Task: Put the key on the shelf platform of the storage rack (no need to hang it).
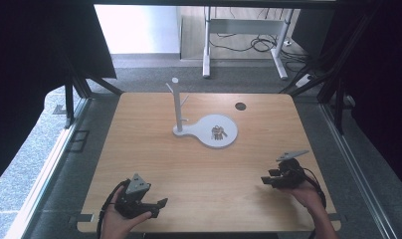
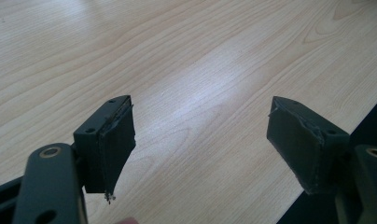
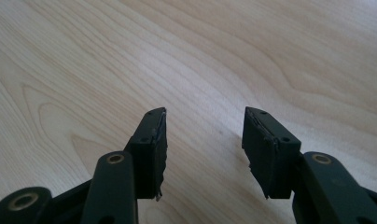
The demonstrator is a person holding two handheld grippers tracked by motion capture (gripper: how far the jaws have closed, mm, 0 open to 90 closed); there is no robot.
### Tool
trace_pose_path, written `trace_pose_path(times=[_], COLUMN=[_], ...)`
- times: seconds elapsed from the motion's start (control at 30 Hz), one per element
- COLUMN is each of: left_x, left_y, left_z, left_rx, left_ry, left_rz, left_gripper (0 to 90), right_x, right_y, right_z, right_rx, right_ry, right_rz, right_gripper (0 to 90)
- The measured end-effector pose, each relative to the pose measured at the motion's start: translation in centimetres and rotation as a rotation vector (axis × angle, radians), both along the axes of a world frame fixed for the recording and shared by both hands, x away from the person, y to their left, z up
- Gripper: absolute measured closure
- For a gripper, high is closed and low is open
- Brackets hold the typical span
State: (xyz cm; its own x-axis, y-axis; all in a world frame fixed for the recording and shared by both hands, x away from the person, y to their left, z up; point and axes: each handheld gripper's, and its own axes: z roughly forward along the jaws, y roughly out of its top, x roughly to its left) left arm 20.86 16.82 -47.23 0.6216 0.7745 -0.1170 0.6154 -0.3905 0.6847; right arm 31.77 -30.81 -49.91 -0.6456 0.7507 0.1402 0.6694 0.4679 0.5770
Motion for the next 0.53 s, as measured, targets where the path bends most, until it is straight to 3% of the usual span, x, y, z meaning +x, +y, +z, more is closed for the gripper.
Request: trace_pose_path(times=[0.37, 0.53], left_x=[-0.03, -0.08], left_y=[-0.3, -0.22], left_z=[-0.1, 0.04], left_rx=[0.012, 0.009], left_ry=[0.007, 0.002], left_rz=[-0.004, -0.001], left_gripper=[23.4, 23.4], right_x=[-0.27, -0.04], right_y=[0.09, 0.04], right_z=[-1.0, -1.04], right_rx=[-0.016, -0.023], right_ry=[-0.005, -0.032], right_rz=[-0.008, -0.046], right_gripper=[46.8, 40.6])
